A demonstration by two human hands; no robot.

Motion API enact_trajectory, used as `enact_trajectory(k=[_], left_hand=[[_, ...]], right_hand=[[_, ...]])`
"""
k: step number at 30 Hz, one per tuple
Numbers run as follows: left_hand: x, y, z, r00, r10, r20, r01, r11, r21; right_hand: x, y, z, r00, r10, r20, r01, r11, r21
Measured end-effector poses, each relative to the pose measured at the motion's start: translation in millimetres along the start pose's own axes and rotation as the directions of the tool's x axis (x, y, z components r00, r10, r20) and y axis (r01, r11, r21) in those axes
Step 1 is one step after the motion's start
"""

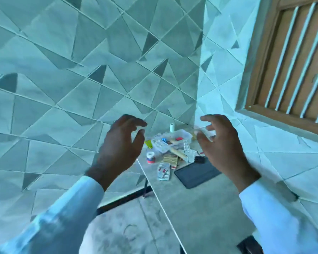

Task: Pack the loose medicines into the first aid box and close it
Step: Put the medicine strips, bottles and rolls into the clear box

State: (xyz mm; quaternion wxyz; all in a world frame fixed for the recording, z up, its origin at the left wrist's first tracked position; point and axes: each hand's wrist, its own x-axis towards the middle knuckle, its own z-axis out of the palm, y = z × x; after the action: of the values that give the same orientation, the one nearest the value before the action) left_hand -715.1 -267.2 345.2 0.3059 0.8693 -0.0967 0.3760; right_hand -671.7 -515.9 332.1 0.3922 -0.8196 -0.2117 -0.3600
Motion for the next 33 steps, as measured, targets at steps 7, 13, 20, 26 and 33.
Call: enact_trajectory(k=[7,13,20,26,33], left_hand=[[27,-100,-61,0.999,-0.029,-0.031,0.03,0.999,0.037],[50,-171,-27,0.998,0.037,0.046,-0.04,0.996,0.078],[90,-272,45,0.967,-0.016,0.255,-0.01,0.995,0.102],[114,-358,113,0.905,-0.127,0.406,0.119,0.992,0.044],[154,-439,188,0.802,-0.031,0.597,0.144,0.979,-0.143]], right_hand=[[9,-48,88,0.995,0.086,0.046,-0.086,0.996,0.0],[31,-17,145,0.983,0.163,0.081,-0.16,0.986,-0.04],[70,49,254,0.933,0.344,0.104,-0.346,0.938,-0.004],[71,94,361,0.84,0.487,0.24,-0.486,0.872,-0.066],[52,134,457,0.715,0.652,0.253,-0.586,0.756,-0.293]])
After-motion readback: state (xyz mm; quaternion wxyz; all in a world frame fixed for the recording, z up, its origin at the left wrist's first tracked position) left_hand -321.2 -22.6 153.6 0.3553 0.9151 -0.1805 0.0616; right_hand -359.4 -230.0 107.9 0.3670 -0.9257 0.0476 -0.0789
